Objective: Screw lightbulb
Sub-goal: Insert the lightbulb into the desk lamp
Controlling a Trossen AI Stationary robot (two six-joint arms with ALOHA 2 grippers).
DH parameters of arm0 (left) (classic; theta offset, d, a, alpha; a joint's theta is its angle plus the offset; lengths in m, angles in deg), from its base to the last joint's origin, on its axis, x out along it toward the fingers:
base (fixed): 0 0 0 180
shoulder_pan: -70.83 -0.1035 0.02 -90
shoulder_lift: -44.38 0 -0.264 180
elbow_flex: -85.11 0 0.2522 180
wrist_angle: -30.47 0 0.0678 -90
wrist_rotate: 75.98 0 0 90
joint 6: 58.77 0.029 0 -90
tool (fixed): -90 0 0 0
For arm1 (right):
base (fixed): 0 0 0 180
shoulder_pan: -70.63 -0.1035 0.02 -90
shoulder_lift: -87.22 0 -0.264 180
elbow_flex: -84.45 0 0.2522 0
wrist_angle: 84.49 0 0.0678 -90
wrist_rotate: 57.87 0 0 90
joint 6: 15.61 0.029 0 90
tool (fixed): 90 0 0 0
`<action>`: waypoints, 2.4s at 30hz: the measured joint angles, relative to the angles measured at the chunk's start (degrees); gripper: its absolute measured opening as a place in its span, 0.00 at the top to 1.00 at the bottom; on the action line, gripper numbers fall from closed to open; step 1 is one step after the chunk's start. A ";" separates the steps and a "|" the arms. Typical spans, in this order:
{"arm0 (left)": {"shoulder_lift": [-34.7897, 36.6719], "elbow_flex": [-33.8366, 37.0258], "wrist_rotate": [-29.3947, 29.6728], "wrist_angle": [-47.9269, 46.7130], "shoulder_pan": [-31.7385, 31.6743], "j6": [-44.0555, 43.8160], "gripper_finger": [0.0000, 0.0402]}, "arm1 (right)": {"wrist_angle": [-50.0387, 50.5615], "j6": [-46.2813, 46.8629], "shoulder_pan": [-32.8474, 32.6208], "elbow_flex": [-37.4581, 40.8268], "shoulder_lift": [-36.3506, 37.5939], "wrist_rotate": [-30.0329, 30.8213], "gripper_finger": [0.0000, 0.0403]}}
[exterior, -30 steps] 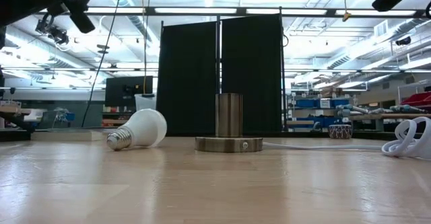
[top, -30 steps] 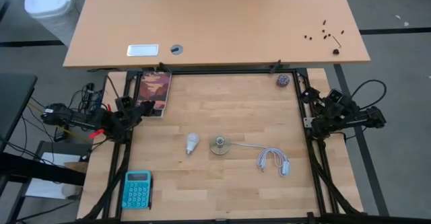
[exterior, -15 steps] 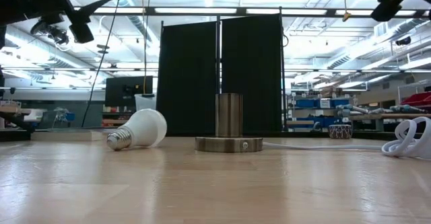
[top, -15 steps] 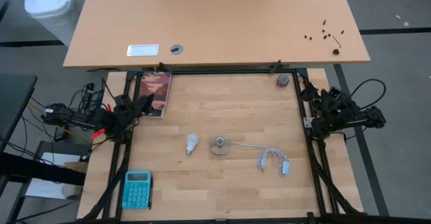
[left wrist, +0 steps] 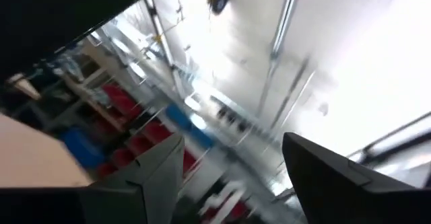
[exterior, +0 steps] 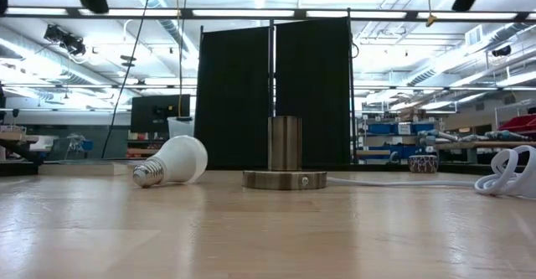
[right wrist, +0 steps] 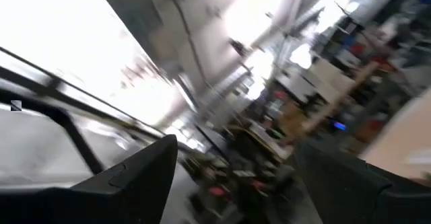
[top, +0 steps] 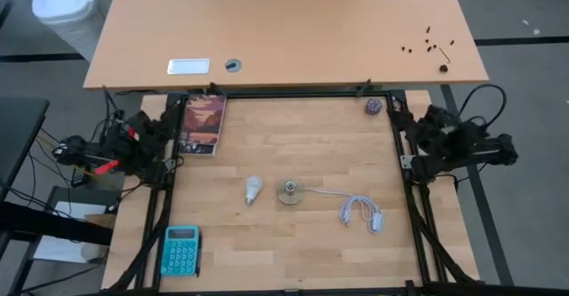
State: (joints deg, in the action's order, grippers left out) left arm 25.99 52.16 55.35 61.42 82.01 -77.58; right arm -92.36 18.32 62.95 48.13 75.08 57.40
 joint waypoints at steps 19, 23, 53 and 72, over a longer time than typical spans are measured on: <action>-25.43 -35.41 1.95 -68.97 0.02 -15.73 0.36 | 35.63 -3.63 3.91 -31.63 -31.04 -8.23 0.23; -29.91 -37.14 -1.95 -71.31 0.02 -18.25 0.36 | 36.07 -3.41 6.06 -33.83 -34.79 -13.11 0.23; -58.83 -37.91 -37.60 -86.44 0.24 -48.23 0.36 | 35.77 -4.11 12.35 -36.01 -50.08 -23.64 0.23; -69.66 -37.91 -44.77 -86.14 1.33 -50.50 0.35 | 33.45 -6.67 12.79 -36.01 -50.10 -23.56 0.23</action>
State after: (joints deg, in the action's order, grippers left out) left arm -43.67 14.25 10.59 -24.72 83.34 -128.08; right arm -58.91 11.66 75.74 12.12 24.99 33.84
